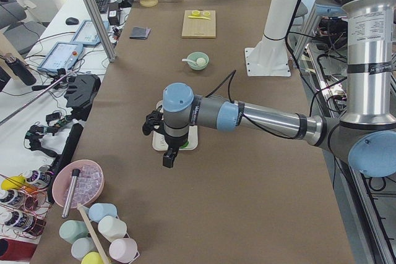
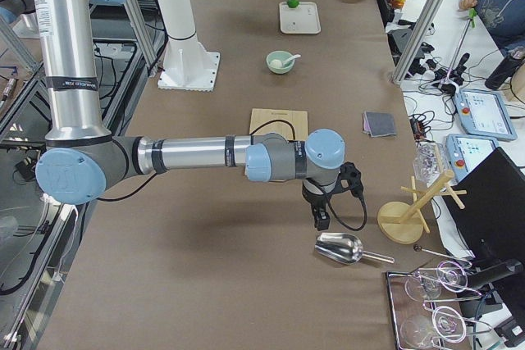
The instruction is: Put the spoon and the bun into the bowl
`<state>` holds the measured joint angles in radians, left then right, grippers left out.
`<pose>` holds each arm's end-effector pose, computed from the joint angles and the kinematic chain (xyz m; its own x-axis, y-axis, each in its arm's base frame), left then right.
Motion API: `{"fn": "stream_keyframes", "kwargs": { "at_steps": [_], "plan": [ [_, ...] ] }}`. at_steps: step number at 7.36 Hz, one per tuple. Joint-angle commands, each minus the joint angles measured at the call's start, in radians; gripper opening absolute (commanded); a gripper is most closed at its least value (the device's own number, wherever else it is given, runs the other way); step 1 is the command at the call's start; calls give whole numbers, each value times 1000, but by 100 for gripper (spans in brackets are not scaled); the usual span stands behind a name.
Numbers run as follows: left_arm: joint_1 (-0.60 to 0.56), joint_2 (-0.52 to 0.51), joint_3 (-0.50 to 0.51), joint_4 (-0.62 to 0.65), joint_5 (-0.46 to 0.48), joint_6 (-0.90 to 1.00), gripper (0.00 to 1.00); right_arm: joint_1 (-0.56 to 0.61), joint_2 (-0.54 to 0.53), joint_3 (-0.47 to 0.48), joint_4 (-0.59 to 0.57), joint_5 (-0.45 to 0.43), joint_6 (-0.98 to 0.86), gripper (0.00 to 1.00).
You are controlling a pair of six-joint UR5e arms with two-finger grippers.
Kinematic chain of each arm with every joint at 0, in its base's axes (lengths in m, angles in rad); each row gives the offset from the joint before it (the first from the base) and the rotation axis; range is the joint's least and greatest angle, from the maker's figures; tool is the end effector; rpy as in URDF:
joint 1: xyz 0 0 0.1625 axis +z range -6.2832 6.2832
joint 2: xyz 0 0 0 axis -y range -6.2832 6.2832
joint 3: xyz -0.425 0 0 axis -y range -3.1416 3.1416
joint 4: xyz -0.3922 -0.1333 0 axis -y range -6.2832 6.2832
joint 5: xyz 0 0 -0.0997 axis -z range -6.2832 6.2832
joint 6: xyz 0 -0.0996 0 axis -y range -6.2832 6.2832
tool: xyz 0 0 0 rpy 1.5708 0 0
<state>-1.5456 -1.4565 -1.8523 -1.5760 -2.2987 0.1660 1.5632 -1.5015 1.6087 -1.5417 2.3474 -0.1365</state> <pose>-0.0557 -0.4508 0.5756 0.7291 0.2938 -0.6181 -0.1473 0.9494 0.2775 0.0595 -0.5283 0.6014 0.7049 -0.2345 0.6694 0.1044 0.9678 0.2291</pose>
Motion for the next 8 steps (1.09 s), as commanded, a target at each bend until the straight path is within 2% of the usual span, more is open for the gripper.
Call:
{"fn": "stream_keyframes", "kwargs": {
  "at_steps": [1,4,6,8],
  "plan": [
    [-2,19,8,-7,1,-2,99,3,12,10,6,-3,8,100],
    [-1,27,2,-4,2,6,99,11,-35,51,15,-8,15,100],
    [-23,25,-18,-4,16,4,99,12,-81,72,15,24,21,100],
    [-24,35,17,-4,16,6,99,53,-130,105,17,23,23,100]
  ]
}}
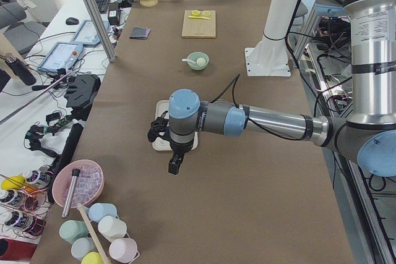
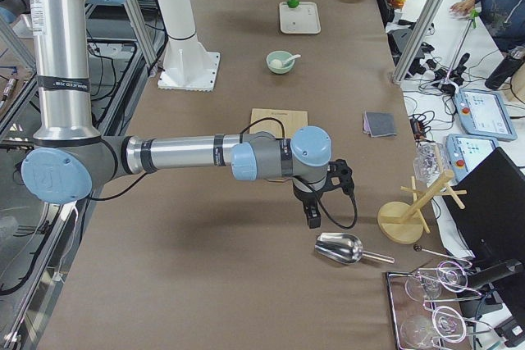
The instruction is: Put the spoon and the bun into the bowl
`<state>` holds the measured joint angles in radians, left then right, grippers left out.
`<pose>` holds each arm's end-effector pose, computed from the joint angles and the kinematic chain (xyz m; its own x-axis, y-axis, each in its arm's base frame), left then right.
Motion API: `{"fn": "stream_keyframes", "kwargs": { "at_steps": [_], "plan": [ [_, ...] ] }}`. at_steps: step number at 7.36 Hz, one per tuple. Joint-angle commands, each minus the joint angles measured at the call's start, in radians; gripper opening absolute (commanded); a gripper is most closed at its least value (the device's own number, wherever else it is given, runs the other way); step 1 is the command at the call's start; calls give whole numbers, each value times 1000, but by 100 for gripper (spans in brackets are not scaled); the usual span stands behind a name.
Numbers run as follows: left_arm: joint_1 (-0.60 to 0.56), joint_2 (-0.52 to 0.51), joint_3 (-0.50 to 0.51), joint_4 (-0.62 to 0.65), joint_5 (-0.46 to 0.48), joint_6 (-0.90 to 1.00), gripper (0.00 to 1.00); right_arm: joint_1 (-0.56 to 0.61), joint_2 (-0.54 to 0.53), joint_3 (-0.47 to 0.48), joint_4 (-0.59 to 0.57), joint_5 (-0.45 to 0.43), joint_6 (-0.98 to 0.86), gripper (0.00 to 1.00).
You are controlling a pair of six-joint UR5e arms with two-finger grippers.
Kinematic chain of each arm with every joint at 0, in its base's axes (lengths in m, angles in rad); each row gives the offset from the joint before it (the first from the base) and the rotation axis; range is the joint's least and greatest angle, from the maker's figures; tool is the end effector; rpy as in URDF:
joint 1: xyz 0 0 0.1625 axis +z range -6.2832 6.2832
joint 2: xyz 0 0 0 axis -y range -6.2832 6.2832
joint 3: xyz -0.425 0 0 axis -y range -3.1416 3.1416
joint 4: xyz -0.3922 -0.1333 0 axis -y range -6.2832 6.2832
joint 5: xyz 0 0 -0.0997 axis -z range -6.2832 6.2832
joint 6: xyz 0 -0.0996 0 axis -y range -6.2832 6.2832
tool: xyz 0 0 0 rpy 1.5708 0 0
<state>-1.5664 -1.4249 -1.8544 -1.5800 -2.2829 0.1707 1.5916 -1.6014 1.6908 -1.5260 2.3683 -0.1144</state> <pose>-0.0663 -0.4367 0.5891 0.7448 0.2656 -0.6121 -0.1328 0.9580 0.2541 0.0721 -0.4843 0.6079 0.6981 -0.1938 0.6893 0.0595 0.9750 0.2139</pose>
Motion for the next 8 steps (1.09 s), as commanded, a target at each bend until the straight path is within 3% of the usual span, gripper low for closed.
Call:
{"fn": "stream_keyframes", "kwargs": {
  "at_steps": [1,3,8],
  "plan": [
    [-6,0,20,2,0,0,99,36,-67,51,1,3,-2,100],
    [-7,3,-18,2,-7,-2,99,41,-120,116,15,14,-2,100],
    [-9,3,-20,-2,-62,-6,99,41,-159,35,23,2,-13,100]
  ]
}}
